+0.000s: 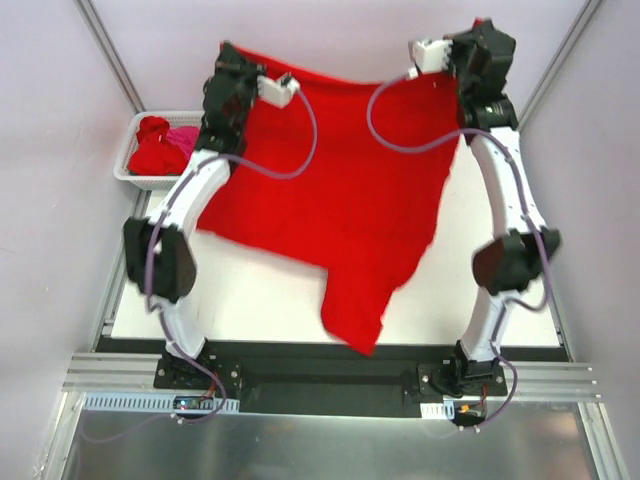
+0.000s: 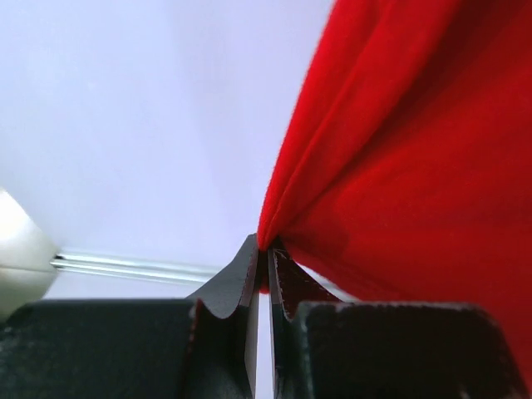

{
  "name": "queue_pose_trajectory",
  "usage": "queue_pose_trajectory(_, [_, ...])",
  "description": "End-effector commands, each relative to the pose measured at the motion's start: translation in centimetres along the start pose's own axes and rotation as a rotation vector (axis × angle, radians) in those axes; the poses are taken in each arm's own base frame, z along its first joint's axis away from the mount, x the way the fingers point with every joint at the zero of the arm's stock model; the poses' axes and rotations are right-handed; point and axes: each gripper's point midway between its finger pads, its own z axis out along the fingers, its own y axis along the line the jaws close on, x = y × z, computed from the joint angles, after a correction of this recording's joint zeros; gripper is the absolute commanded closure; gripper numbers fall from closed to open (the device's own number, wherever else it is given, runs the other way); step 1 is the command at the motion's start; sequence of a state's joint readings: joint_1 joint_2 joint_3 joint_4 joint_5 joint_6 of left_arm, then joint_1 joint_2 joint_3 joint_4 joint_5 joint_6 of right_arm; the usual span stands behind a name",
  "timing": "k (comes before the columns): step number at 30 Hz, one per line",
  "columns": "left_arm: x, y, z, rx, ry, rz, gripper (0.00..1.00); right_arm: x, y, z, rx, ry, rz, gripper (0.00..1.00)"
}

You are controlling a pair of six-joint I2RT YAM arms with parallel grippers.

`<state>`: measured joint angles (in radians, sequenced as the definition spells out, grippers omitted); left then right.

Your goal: Fold and stack the t-shirts

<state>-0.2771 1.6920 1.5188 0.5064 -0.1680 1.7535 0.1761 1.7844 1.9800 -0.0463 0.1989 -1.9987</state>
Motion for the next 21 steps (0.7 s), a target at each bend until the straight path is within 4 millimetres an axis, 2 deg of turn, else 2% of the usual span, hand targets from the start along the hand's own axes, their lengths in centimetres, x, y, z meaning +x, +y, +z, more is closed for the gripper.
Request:
queue_pose_trajectory(1, [3.2, 15.5, 4.7, -0.39, 0.059, -0.046, 1.0, 3.0, -14.1, 0.1, 0.346, 0.075, -0.214, 0.99])
queue_pose_trajectory(2, [3.3, 16.2, 5.6, -0.393, 0.054, -0.045, 1.0, 2.5, -13.4, 1.3, 0.348, 0.046, -0.256, 0.99])
queue_pose_trajectory(3, [2.1, 12.5, 8.8, -0.319, 0.019, -0.006, 1.0, 2.7, -14.2, 0.5, 0.373, 0.043, -0.273, 0.99])
queue_pose_trajectory(4, [2.7, 17.7, 6.8, -0.441, 0.021, 0.009, 1.0, 2.3, -12.5, 1.4, 0.353, 0.027, -0.285, 0.99])
queue_pose_trajectory(5, [2.6, 17.7, 7.0, -0.454, 0.019, 0.03, 1.0, 2.2, -12.2, 1.1, 0.348, 0.013, -0.28, 0.99])
queue_pose_trajectory(6, [2.9, 17.8, 6.7, -0.457, 0.034, 0.028, 1.0, 2.9, -14.2, -1.3, 0.384, 0.03, -0.265, 0.99])
queue_pose_trajectory(7, [3.1, 17.8, 6.3, -0.45, 0.04, 0.009, 1.0, 3.4, -14.6, -2.0, 0.399, 0.054, -0.252, 0.99])
queue_pose_trajectory(8, [3.3, 18.0, 5.6, -0.445, 0.043, -0.01, 1.0, 3.5, -13.7, -2.1, 0.374, 0.054, -0.233, 0.99])
queue_pose_trajectory(9, [3.3, 17.4, 3.9, -0.407, 0.032, -0.032, 1.0, 3.8, -14.0, -2.8, 0.377, 0.063, -0.223, 0.99])
queue_pose_trajectory(10, [3.0, 18.6, 2.1, -0.451, 0.025, -0.052, 1.0, 4.5, -15.9, -5.4, 0.416, 0.084, -0.208, 0.99])
queue_pose_trajectory(11, [2.6, 18.7, 0.8, -0.448, 0.018, -0.066, 1.0, 4.6, -15.6, -6.0, 0.406, 0.095, -0.193, 0.99])
queue_pose_trajectory(12, [2.6, 18.9, -1.9, -0.432, 0.011, -0.094, 1.0, 4.5, -15.9, -6.9, 0.411, 0.092, -0.166, 0.99])
queue_pose_trajectory(13, [2.5, 19.1, -3.5, -0.429, 0.019, -0.114, 1.0, 5.1, -17.9, -10.0, 0.437, 0.104, -0.149, 0.99])
queue_pose_trajectory(14, [1.2, 19.5, -5.2, -0.427, -0.009, -0.135, 1.0, 5.4, -18.2, -11.2, 0.438, 0.123, -0.132, 0.99])
queue_pose_trajectory(15, [1.2, 20.0, -8.7, -0.426, -0.021, -0.149, 1.0, 4.4, -17.6, -11.9, 0.417, 0.102, -0.123, 0.99])
queue_pose_trajectory(16, [0.9, 20.0, -10.5, -0.417, -0.014, -0.163, 1.0, 5.5, -18.5, -15.2, 0.416, 0.137, -0.11, 0.99])
queue_pose_trajectory(17, [-0.8, 20.0, -12.3, -0.405, -0.055, -0.173, 1.0, 5.3, -18.4, -16.8, 0.414, 0.136, -0.106, 0.99])
queue_pose_trajectory(18, [-0.8, 20.0, -15.6, -0.41, -0.064, -0.166, 1.0, 4.0, -16.3, -16.8, 0.368, 0.105, -0.115, 0.99])
queue_pose_trajectory(19, [-1.0, 20.3, -17.3, -0.418, -0.07, -0.165, 1.0, 4.0, -15.8, -18.0, 0.357, 0.11, -0.109, 0.99])
queue_pose_trajectory(20, [-1.9, 20.6, -19.1, -0.417, -0.08, -0.193, 1.0, 5.0, -17.3, -22.1, 0.409, 0.118, -0.088, 0.99])
queue_pose_trajectory(21, [-0.9, 21.8, -21.7, -0.448, -0.063, -0.179, 1.0, 4.0, -16.5, -22.7, 0.395, 0.085, -0.089, 0.99])
